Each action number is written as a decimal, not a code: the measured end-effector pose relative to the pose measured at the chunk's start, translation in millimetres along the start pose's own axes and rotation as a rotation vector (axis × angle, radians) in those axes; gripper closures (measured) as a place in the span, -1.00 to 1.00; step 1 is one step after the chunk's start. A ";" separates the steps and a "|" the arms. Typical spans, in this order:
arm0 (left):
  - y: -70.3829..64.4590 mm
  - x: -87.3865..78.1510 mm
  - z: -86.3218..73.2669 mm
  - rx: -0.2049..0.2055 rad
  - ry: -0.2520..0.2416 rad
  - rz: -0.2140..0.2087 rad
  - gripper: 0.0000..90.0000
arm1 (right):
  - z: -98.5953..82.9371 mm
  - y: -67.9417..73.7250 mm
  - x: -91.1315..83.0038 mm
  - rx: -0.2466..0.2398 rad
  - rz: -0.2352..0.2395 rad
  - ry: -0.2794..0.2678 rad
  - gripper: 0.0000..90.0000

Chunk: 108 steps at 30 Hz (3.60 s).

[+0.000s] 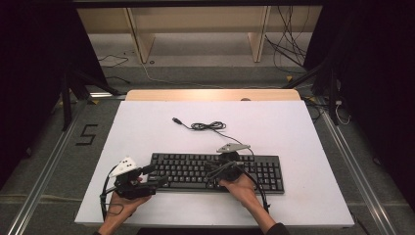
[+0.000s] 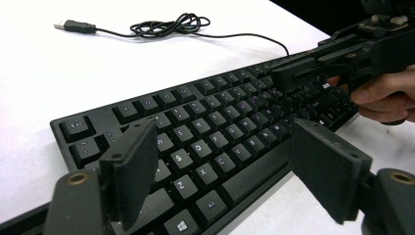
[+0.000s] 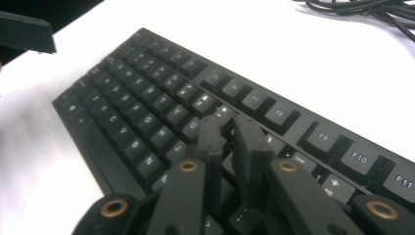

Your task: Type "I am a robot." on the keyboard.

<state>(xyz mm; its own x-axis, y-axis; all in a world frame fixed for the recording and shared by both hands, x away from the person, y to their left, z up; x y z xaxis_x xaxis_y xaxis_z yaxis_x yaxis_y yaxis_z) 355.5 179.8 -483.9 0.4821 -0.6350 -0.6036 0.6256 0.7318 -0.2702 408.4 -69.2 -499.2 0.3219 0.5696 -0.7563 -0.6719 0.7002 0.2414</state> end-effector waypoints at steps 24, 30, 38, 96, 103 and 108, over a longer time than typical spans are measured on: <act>2.2 18.0 15.7 -0.018 0.038 0.012 0.01 | -7.9 17.3 -22.0 -0.054 0.073 -0.047 0.04; -0.4 30.4 21.3 0.010 0.076 0.008 0.31 | -12.8 18.7 -25.4 -0.057 0.082 -0.050 -0.06; -1.7 49.8 28.1 0.048 0.132 0.008 0.73 | -16.4 21.1 -29.3 -0.058 0.088 -0.056 -0.08; -1.2 64.6 39.7 0.037 0.186 0.017 0.70 | -26.1 23.9 -33.7 -0.067 0.074 -0.070 -0.11; -4.4 51.9 38.9 0.036 0.144 -0.029 0.37 | -26.3 20.8 -33.7 -0.063 0.057 -0.062 0.13; -7.5 42.5 37.9 0.036 0.108 -0.056 0.10 | -27.1 19.7 -32.2 -0.064 0.049 -0.052 0.31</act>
<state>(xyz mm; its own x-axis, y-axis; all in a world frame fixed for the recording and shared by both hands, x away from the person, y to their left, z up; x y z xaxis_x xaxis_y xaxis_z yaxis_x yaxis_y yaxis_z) 394.5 137.9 -479.2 0.3779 -0.6432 -0.6660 0.6727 0.6850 -0.2798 366.7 -85.5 -486.6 0.3203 0.6252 -0.7117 -0.7285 0.6428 0.2368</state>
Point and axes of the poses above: each handheld gripper's, and its own axes: x roughly forward along the jaws, z roughly out of its top, y roughly to its left, the point moved 5 cm from there along x, roughly forward along the jaws, and after that the axes turned 12 degrees about y, right-handed, at the moved point
